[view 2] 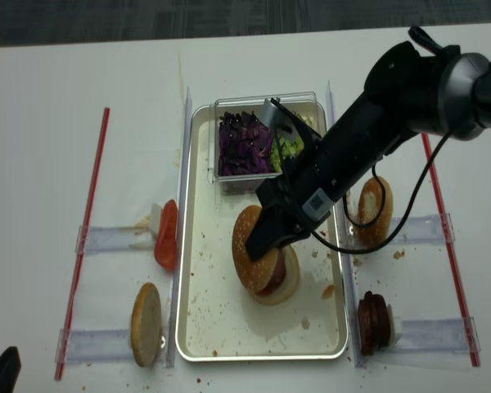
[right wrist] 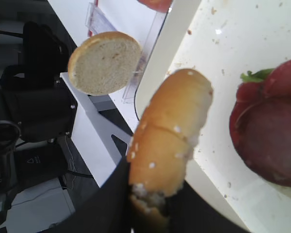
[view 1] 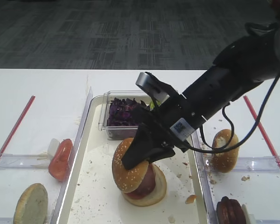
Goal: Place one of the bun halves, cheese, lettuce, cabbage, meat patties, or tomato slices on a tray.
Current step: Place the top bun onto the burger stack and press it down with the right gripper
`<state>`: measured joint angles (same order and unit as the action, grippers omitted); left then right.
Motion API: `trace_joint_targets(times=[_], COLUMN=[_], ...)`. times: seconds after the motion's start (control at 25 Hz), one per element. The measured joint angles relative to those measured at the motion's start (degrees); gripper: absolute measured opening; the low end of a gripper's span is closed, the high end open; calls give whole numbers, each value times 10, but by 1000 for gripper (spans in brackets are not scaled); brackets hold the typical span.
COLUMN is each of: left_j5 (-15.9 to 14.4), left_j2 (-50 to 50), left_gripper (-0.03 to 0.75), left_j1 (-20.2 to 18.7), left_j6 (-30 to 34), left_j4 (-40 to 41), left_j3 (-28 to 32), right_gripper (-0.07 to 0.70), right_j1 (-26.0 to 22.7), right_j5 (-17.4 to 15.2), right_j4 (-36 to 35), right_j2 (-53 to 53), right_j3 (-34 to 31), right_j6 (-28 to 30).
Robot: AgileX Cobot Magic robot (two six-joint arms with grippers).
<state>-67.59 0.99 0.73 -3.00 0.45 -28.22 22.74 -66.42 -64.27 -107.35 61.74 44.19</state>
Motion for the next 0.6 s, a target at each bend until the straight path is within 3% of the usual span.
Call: trace_joint_targets(times=[0.24, 0.6], left_j5=[0, 0], left_j2=[0, 0], left_gripper=[474, 474], left_j1=[0, 0], left_j6=[0, 0], left_j4=[0, 0], left_j3=[0, 0], right_gripper=[171, 171], right_j1=[0, 0], right_j5=[25, 32], right_j4=[7, 28], right_j2=[-16, -36], right_j3=[0, 0], right_j6=[1, -8])
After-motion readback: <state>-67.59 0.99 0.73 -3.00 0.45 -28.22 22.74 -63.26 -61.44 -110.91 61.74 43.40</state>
